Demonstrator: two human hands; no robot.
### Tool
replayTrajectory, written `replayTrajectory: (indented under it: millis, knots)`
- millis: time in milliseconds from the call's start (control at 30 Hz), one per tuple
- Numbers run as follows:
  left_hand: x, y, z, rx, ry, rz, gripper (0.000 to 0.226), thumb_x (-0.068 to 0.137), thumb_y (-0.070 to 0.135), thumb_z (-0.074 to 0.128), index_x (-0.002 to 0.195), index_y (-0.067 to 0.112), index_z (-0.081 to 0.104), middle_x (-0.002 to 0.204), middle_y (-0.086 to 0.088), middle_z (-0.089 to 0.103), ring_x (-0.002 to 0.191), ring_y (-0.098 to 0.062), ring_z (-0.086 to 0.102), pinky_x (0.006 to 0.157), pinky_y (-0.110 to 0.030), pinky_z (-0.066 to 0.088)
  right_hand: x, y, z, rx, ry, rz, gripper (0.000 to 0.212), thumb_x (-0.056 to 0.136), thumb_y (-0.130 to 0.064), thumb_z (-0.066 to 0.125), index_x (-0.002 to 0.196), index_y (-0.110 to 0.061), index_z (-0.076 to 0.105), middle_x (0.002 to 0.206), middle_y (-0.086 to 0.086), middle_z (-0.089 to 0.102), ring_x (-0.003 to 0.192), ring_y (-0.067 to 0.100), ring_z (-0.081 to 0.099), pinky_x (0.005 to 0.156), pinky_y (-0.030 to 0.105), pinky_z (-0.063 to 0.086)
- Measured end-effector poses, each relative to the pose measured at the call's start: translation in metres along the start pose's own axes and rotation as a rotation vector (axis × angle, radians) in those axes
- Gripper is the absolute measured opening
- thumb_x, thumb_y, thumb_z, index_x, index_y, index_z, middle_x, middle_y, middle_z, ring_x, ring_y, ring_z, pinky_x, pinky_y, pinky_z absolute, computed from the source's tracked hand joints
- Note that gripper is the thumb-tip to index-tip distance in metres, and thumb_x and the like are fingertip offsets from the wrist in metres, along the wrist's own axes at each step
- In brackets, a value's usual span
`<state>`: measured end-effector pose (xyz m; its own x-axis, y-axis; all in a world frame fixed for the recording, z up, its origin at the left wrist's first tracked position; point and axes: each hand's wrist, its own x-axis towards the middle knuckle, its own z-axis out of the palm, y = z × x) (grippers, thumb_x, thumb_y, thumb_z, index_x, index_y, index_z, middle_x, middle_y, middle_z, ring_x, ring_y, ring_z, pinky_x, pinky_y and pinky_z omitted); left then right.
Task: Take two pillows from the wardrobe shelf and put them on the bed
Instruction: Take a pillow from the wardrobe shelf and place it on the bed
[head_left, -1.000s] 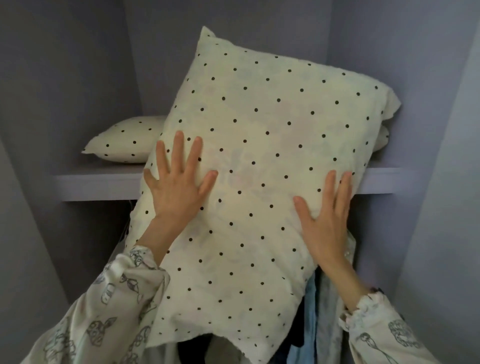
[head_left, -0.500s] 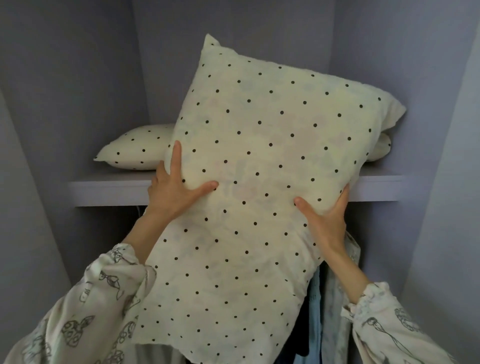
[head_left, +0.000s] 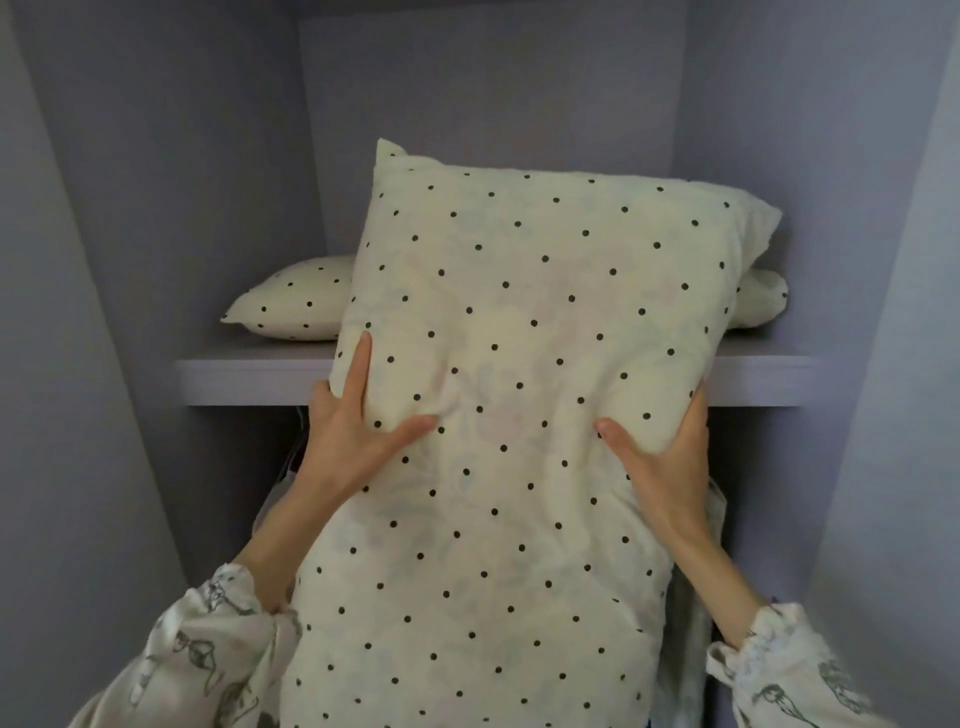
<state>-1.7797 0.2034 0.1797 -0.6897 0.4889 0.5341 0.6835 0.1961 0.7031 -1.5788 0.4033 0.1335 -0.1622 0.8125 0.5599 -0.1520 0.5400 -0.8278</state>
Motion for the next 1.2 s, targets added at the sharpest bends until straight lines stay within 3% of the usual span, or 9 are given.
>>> replayTrajectory:
  millis: [167,300,400,500,767,1000,1133,1200]
  knots:
    - [-0.020,-0.004,-0.005,-0.020,-0.059,-0.042,0.106,0.047,0.073,0.069,0.121,0.075,-0.006,0.115,0.006,0.020,0.098,-0.018,0.034,0.088,-0.037,0.035,-0.028,-0.006,-0.020,-0.056,0.012,0.024,0.100,0.052,-0.055,0.076,0.136,-0.048,0.022,0.117,-0.019,0.040,0.107,0.000,0.040,0.086,0.023,0.032]
    - [-0.040,-0.012,-0.004,-0.055,-0.096,-0.071,0.106,0.043,0.076,0.068,0.120,0.076,-0.005,0.113,0.007,0.020,0.097,-0.019,0.035,0.094,-0.042,0.037,-0.056,-0.019,-0.036,-0.166,0.048,0.048,0.100,0.052,-0.059,0.074,0.136,-0.050,0.020,0.123,-0.013,0.044,0.104,0.000,0.039,0.086,0.031,0.033]
    - [-0.060,-0.022,-0.006,-0.113,-0.155,-0.072,0.108,0.044,0.073,0.070,0.122,0.074,-0.004,0.115,0.007,0.019,0.104,-0.020,0.036,0.099,-0.043,0.035,-0.088,-0.030,-0.046,-0.221,0.079,0.082,0.100,0.053,-0.059,0.071,0.137,-0.051,0.017,0.126,-0.014,0.041,0.101,-0.004,0.035,0.089,0.032,0.031]
    - [-0.082,-0.036,-0.013,-0.176,-0.229,-0.053,0.110,0.051,0.066,0.075,0.126,0.070,-0.005,0.118,0.007,0.019,0.118,-0.023,0.036,0.102,-0.040,0.032,-0.132,-0.044,-0.054,-0.274,0.130,0.119,0.102,0.053,-0.060,0.071,0.138,-0.050,0.015,0.128,-0.015,0.038,0.103,0.001,0.036,0.087,0.030,0.029]
    - [-0.147,-0.043,-0.039,-0.256,-0.418,-0.028,0.116,0.055,0.058,0.078,0.135,0.058,-0.005,0.129,0.006,0.019,0.127,-0.026,0.034,0.105,-0.041,0.031,-0.248,-0.092,-0.085,-0.396,0.290,0.205,0.099,0.061,-0.051,0.075,0.140,-0.046,0.015,0.137,-0.007,0.038,0.122,0.017,0.041,0.094,0.033,0.031]
    - [-0.244,-0.049,-0.037,-0.294,-0.537,-0.015,0.118,0.053,0.056,0.080,0.137,0.054,-0.002,0.123,0.007,0.021,0.120,-0.021,0.036,0.101,-0.037,0.031,-0.360,-0.116,-0.138,-0.477,0.359,0.256,0.100,0.056,-0.060,0.073,0.139,-0.048,0.017,0.137,-0.013,0.041,0.124,0.011,0.041,0.102,0.045,0.037]
    - [-0.302,-0.047,-0.028,-0.311,-0.635,-0.035,0.119,0.052,0.055,0.081,0.137,0.054,-0.001,0.127,0.003,0.022,0.124,-0.023,0.034,0.103,-0.036,0.029,-0.419,-0.122,-0.171,-0.515,0.444,0.311,0.100,0.056,-0.061,0.072,0.138,-0.052,0.016,0.136,-0.024,0.034,0.122,-0.003,0.032,0.100,0.036,0.034]
    - [-0.334,-0.043,-0.025,-0.303,-0.666,-0.042,0.119,0.050,0.055,0.082,0.136,0.055,-0.001,0.122,0.007,0.020,0.123,-0.024,0.036,0.103,-0.038,0.031,-0.452,-0.124,-0.189,-0.533,0.490,0.372,0.101,0.055,-0.061,0.071,0.137,-0.054,0.014,0.136,-0.022,0.034,0.118,-0.004,0.032,0.098,0.036,0.034]
